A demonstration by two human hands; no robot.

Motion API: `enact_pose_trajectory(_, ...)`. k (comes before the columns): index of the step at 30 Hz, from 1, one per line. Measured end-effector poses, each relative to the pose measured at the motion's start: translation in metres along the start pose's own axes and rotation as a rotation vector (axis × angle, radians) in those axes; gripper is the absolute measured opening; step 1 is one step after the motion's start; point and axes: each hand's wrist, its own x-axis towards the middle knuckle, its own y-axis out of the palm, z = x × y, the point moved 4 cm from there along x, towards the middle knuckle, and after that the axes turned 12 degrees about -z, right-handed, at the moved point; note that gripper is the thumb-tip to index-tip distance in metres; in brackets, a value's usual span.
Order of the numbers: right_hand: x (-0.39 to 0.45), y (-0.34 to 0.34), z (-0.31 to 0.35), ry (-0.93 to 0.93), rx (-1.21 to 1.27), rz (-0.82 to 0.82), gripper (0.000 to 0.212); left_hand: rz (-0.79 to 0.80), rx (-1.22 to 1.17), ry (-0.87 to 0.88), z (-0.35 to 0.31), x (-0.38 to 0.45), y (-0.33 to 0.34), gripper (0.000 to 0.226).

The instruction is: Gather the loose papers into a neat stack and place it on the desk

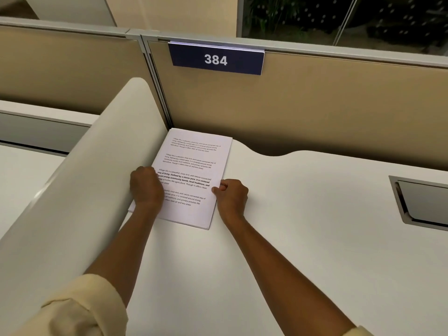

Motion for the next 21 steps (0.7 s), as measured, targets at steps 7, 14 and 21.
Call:
enact_pose_trajectory(7,0.002,0.005,0.002,-0.033,-0.056,0.057,0.028,0.019,0.048,0.029,-0.002,-0.003,0.001,0.020)
enact_pose_trajectory(14,0.003,0.000,0.004,-0.058,-0.029,0.091,0.025,0.025,-0.002,-0.023,0.001,-0.004,-0.004,0.019)
enact_pose_trajectory(21,-0.008,-0.035,-0.015,-0.016,0.105,-0.023,0.031,-0.021,-0.169,0.029,-0.005,-0.027,-0.021,0.021)
